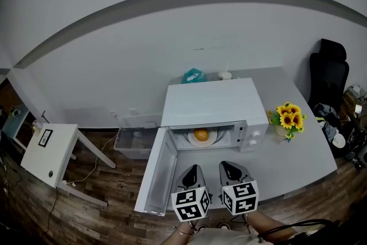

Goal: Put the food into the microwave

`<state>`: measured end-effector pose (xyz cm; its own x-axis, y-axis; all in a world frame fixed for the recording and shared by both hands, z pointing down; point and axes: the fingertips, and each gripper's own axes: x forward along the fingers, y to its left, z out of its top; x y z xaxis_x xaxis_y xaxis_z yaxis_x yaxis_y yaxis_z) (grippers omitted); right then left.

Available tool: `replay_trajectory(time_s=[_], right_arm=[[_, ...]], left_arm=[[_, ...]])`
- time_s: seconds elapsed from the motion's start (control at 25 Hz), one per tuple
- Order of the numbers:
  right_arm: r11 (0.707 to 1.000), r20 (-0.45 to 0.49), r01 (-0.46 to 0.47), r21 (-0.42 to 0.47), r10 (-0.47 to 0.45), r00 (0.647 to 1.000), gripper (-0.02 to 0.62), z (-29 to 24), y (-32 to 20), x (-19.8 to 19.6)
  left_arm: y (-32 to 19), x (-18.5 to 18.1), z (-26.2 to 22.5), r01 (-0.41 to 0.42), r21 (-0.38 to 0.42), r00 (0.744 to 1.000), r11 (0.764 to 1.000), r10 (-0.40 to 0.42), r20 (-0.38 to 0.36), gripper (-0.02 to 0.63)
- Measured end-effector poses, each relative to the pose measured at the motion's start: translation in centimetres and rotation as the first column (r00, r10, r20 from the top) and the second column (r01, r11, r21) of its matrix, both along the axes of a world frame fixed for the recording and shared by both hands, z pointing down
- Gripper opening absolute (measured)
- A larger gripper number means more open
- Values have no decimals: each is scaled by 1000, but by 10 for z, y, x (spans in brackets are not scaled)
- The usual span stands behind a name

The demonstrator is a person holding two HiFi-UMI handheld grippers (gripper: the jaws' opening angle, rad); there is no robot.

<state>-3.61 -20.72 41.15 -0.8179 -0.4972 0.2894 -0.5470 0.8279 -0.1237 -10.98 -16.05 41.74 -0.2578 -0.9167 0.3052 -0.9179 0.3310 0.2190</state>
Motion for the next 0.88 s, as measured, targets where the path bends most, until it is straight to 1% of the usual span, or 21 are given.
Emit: replay_trajectory(time_s=[0.12, 0.4, 0.6, 0.88], right_arm=[[1000, 3, -3, -6, 3, 1000, 17, 1, -1, 0], [1000, 4, -2, -14, 2, 1000, 17, 2, -4, -3], [1000, -25, 2, -1, -2, 1000, 15, 7, -5, -1], [1000, -23, -5, -8, 5, 1000, 15, 9, -7, -1]], left_arm=[[-2, 4, 0, -11, -9, 1000, 1000, 11, 10, 3], [-4, 1, -2, -12, -19, 1000, 1000, 13, 25, 3], [-5, 1, 0, -13, -22, 1000, 1000, 14, 17, 3], [-9, 4, 4, -24, -30, 999, 999, 25, 24, 3]])
